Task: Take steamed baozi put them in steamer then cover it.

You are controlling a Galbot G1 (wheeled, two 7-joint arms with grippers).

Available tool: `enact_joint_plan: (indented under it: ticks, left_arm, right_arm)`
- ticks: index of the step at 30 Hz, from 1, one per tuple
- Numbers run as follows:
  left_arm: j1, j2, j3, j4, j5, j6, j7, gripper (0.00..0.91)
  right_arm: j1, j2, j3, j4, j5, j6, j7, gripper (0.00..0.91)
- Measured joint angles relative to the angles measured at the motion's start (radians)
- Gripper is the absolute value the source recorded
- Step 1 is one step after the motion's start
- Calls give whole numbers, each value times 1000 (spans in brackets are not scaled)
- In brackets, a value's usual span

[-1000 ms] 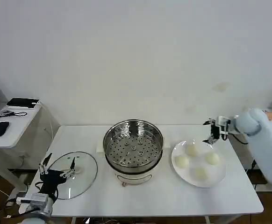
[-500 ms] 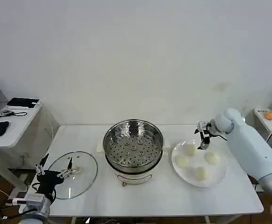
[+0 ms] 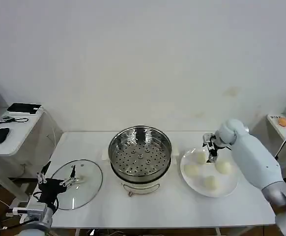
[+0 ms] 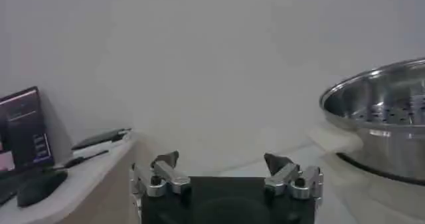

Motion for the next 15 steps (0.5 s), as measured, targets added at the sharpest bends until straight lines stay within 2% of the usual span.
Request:
enact_joint_plan:
  ticks: [15]
  left_arm:
    - [-7,9,8,22,12,-4,0,907]
  right_arm:
    - [-6,17,-1,-37,1,-14,33,907]
